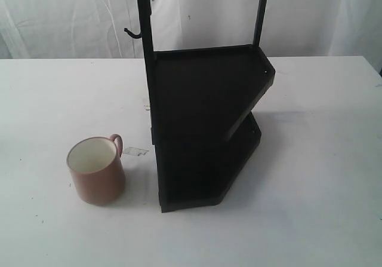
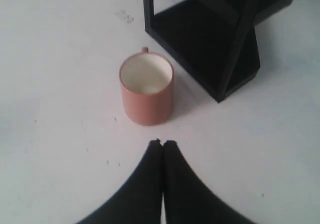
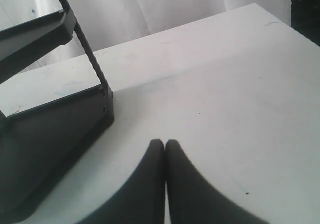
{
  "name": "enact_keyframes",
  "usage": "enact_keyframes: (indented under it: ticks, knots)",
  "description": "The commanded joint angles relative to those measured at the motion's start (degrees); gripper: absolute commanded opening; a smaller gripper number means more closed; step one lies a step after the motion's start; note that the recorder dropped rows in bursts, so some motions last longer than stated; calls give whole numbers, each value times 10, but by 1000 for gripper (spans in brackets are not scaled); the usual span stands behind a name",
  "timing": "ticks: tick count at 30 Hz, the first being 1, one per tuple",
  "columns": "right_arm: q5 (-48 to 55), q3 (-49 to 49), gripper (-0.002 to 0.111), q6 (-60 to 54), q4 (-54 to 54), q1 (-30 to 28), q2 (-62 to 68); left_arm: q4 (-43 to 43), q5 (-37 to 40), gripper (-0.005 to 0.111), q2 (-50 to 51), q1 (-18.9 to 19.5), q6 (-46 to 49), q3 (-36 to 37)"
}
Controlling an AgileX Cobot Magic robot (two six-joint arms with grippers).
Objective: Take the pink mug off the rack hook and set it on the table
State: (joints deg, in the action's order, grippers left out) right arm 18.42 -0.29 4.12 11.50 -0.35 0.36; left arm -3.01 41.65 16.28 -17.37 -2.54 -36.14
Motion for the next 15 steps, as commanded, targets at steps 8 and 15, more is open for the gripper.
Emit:
enact_keyframes:
  ticks: [8,15]
  knots:
    - [-5,3,0,2,-2,-2,-4,-25,-369,0,-40,1,0,186]
    - [-5,3,0,2,-2,-2,-4,-25,-371,0,-107,1,25,303]
